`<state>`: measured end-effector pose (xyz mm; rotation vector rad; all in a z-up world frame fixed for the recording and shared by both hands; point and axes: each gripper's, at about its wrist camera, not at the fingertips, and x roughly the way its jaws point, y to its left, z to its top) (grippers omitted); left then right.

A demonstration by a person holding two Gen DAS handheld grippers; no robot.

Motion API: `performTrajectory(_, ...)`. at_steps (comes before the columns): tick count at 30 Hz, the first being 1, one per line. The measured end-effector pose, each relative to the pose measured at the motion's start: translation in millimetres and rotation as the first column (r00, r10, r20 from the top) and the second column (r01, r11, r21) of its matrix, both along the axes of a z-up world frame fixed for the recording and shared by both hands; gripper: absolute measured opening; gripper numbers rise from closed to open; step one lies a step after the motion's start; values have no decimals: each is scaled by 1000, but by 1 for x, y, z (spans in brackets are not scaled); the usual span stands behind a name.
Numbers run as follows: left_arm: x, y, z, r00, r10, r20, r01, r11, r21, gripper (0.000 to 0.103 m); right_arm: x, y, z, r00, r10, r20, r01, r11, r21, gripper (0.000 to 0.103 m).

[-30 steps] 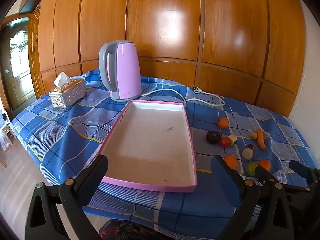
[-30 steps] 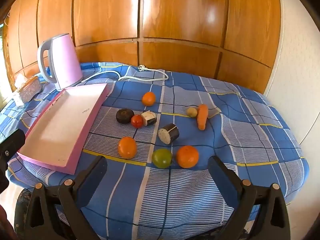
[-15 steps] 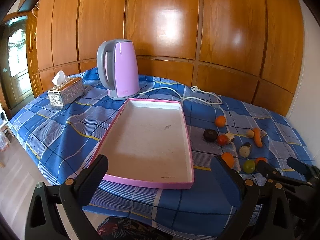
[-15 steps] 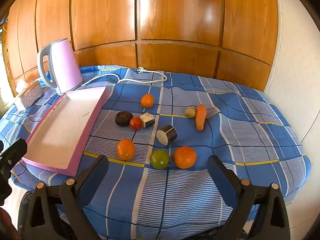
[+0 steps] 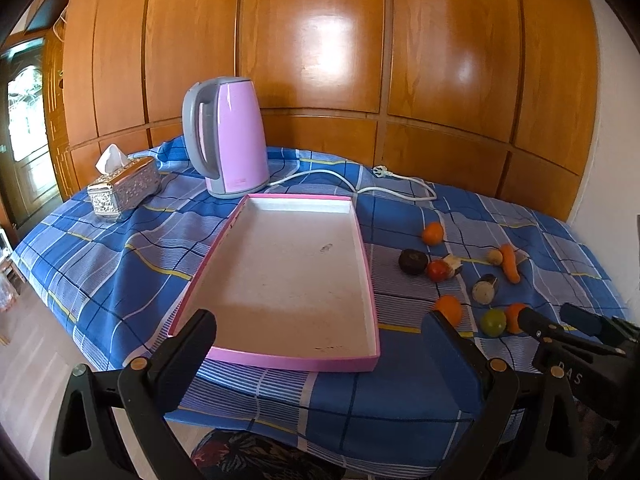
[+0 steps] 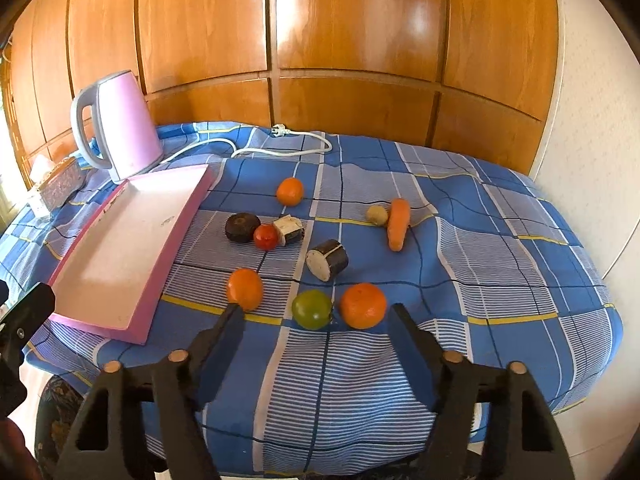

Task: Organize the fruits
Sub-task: 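Move both tools toward the oranges beside the pink tray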

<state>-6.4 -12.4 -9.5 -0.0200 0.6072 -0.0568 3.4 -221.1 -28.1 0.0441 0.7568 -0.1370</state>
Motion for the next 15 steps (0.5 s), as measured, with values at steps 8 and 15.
performTrajectory(8,-2,-2,0,1000,-22,6,22,1000,4,103,3,-13,-4,999,18,-36,-15,995,97,51)
performTrajectory(15,0,-3,-4,999,-44,-4,44,999,4,103,4,-24,-7,997,30,-67,-26,998,64,51)
